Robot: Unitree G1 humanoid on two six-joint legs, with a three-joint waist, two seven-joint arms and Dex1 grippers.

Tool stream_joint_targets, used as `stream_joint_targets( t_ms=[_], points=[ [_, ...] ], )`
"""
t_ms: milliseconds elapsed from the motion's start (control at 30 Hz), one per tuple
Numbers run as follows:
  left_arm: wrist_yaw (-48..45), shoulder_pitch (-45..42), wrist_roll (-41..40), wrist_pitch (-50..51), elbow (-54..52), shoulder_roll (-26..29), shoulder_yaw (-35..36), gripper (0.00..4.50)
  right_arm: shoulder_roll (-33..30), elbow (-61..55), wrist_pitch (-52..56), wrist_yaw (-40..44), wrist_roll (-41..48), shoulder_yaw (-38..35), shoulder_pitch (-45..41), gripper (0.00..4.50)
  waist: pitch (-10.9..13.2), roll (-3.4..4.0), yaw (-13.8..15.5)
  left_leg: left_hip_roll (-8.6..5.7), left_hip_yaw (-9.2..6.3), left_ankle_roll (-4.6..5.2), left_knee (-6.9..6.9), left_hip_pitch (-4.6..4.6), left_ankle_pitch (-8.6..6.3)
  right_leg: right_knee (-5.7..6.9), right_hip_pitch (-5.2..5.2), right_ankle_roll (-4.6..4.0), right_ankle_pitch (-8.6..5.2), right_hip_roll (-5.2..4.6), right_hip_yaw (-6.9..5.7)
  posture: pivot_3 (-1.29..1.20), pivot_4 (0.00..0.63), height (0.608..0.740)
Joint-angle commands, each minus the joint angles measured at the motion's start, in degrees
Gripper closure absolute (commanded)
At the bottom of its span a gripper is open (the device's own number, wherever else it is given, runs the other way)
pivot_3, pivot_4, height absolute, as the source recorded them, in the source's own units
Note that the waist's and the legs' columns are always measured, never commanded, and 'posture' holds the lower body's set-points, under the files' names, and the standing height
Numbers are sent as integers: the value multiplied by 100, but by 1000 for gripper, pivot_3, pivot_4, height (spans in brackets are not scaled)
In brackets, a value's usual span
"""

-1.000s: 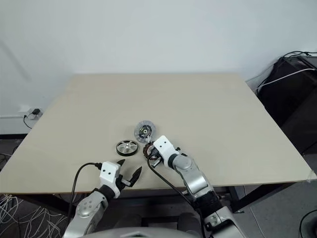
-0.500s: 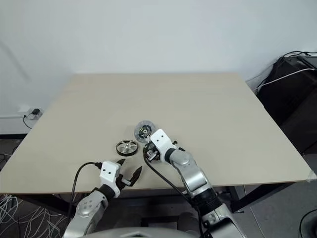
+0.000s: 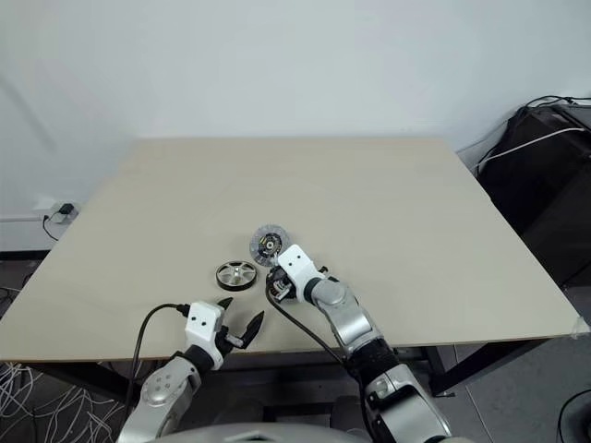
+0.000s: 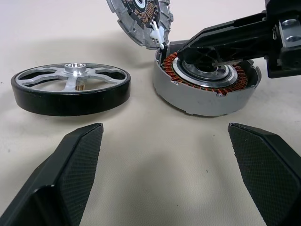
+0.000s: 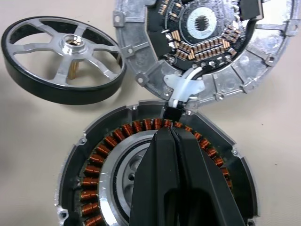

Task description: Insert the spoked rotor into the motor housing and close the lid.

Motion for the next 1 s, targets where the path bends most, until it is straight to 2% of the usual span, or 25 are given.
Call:
stream_joint_targets(
  t_ms=[33,333,733,1000],
  points=[
    [11,-66,-11,-23,-279,-14,-11,0,4,-230,41,40,95,-144,16,4445,0,0,2,0,0,0,0,0,0,0,0,0,0,0,0,0,0,740],
    [-10,-97,-13,-13,-249,-21,-31,0,-14,-862,178,123,182,-193,93,4445,3,3,-2,0,0,12,-1,-7,7,0,-8,-2,-1,0,1,0,0,740],
    [27,-48,-15,-42,-295,-27,2,0,-74,-523,83,144,81,-145,240,4445,4,4,-2,0,0,0,-1,-7,0,0,-7,-2,-1,-1,1,0,0,740],
    [445,14,-420,-367,-336,-427,582,0,-378,-1860,263,463,531,-435,826,4445,6,0,37,1,-2,1,-1,-9,0,-2,-7,-2,-2,-4,1,0,0,740]
  ],
)
